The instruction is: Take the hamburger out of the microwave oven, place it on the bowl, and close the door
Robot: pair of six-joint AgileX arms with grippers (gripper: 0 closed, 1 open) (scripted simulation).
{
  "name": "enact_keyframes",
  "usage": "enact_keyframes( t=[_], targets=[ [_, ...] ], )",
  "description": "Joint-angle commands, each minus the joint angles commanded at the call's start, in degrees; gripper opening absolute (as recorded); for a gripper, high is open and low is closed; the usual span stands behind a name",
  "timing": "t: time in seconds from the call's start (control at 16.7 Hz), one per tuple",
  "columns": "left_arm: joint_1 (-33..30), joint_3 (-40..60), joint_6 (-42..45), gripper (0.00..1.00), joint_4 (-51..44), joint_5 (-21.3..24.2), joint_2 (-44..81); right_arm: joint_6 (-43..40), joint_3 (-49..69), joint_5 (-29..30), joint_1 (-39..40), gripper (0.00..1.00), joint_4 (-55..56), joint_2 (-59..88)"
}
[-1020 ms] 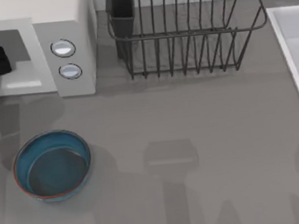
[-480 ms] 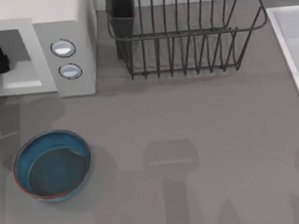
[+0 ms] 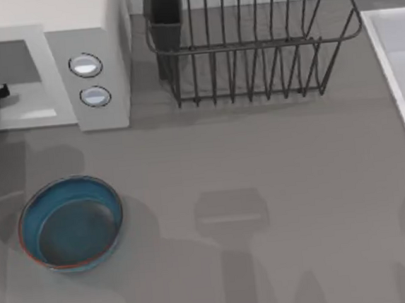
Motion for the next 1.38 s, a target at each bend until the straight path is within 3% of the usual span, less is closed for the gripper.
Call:
enact_keyframes(
  t=[0.72, 1.14, 1.38],
  targets=[
    [6.2, -41.2, 1.7, 0.0, 28.3, 5.8, -12.3, 0.0, 0.0, 0.0, 0.0, 1.0, 0.0, 0.0],
    [6.3, -43.0, 1.9, 0.0, 29.8, 6.1, -13.0, 0.0, 0.0, 0.0, 0.0, 1.0, 0.0, 0.0],
    [6.3, -42.4, 1.9, 0.0, 24.3, 6.0, -18.6, 0.0, 0.0, 0.0, 0.0, 1.0, 0.0, 0.0]
  ],
)
